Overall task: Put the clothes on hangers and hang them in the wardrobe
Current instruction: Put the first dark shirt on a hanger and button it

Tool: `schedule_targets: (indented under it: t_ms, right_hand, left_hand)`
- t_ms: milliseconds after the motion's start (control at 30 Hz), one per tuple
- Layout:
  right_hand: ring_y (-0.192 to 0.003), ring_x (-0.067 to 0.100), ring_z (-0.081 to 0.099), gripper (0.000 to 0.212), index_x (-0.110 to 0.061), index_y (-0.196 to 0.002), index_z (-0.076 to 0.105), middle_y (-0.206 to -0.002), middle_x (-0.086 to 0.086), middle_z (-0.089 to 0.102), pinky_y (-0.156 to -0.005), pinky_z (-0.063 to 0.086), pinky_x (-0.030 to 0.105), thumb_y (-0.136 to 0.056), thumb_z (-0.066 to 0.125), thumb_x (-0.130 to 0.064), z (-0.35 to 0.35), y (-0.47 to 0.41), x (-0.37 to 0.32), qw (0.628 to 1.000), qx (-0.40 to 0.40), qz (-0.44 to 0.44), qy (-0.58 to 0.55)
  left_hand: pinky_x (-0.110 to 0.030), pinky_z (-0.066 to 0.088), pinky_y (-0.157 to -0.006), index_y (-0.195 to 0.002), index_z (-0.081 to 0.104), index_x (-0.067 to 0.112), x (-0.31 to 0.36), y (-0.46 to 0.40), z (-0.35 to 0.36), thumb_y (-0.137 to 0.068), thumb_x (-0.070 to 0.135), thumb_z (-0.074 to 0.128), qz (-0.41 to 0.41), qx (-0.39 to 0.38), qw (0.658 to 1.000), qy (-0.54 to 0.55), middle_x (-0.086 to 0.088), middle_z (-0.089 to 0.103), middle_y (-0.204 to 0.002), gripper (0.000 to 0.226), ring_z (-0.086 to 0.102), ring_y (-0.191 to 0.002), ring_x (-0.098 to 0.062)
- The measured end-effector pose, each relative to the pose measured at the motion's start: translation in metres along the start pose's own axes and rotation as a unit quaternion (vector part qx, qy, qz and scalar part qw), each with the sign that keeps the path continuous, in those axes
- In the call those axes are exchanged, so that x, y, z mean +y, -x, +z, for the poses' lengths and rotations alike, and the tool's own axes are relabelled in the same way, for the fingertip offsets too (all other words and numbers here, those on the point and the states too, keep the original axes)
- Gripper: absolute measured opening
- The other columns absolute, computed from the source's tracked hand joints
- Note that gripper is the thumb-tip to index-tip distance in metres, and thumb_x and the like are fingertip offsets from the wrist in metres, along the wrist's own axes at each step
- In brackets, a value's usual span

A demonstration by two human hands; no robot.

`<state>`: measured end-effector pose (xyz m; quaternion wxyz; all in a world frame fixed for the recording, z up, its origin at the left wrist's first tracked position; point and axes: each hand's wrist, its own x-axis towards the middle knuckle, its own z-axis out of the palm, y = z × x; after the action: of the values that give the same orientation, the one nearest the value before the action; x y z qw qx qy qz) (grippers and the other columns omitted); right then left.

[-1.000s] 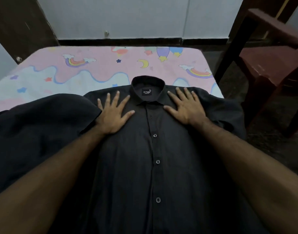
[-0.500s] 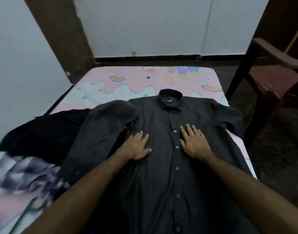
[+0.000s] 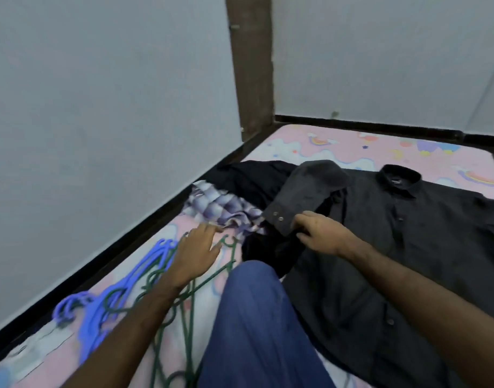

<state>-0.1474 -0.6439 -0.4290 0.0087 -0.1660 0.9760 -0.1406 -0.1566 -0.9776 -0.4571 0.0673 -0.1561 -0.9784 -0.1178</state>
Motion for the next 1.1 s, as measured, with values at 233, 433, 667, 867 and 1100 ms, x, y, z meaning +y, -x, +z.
schedule_targets:
  t_ms: [233, 433, 667, 867, 1100]
  right_hand:
    - [-0.107, 0.024, 0.06, 0.023, -0.014, -0.113, 0.065, -0.115, 0.007, 0.066, -0.092, 0.048, 0.041, -0.091, 0.058, -0.015, 0.018, -0.042, -0.113, 0.99, -0.068, -0.125, -0.021]
    - [-0.105, 0.023, 0.06, 0.028, -0.012, -0.119, 0.066, -0.119, 0.008, 0.062, -0.094, 0.046, 0.036, -0.092, 0.059, -0.013, 0.035, -0.048, -0.143, 0.983, -0.117, -0.141, 0.0]
    - [-0.119, 0.024, 0.052, 0.037, -0.013, -0.129, 0.059, -0.13, 0.009, 0.056, -0.102, 0.042, 0.038, -0.092, 0.062, -0.016, 0.047, -0.053, -0.152, 0.985, -0.097, -0.145, 0.0]
    - [-0.139, 0.032, 0.038, 0.065, -0.015, -0.147, 0.043, -0.151, 0.008, 0.039, -0.11, 0.037, 0.052, -0.086, 0.063, -0.03, 0.059, -0.063, -0.164, 0.98, -0.031, -0.186, 0.059]
    - [-0.134, 0.025, 0.046, 0.036, -0.02, -0.134, 0.053, -0.134, 0.003, 0.059, -0.119, 0.017, 0.051, -0.104, 0.048, -0.04, 0.033, -0.069, -0.19, 0.975, 0.063, -0.194, 0.087]
  left_hand:
    - [-0.044, 0.034, -0.106, -0.128, 0.058, 0.021, -0.061, 0.083, 0.029, -0.086, 0.052, 0.03, -0.067, -0.106, 0.983, -0.133, -0.003, 0.068, -0.112, 0.059, 0.064, -0.11, -0.026]
    - [-0.053, 0.041, -0.098, -0.113, 0.062, 0.025, -0.049, 0.089, 0.031, -0.079, 0.048, 0.067, -0.006, -0.082, 0.98, -0.181, 0.0, 0.061, -0.114, 0.041, 0.064, -0.099, -0.027]
    - [-0.041, 0.041, -0.092, -0.091, 0.064, 0.027, -0.061, 0.084, 0.02, -0.083, 0.033, 0.069, 0.001, -0.006, 0.997, -0.083, 0.004, 0.06, -0.096, 0.012, 0.063, -0.095, -0.023]
    - [-0.041, 0.038, -0.086, -0.106, 0.066, 0.027, -0.071, 0.09, -0.009, -0.085, 0.024, 0.07, 0.03, 0.06, 0.997, -0.044, 0.004, 0.058, -0.101, 0.021, 0.061, -0.099, -0.022]
    - [-0.042, 0.047, -0.069, -0.094, 0.067, 0.021, -0.049, 0.058, -0.089, -0.067, 0.004, 0.054, 0.177, 0.124, 0.976, 0.001, 0.009, 0.051, -0.089, 0.035, 0.056, -0.085, -0.022]
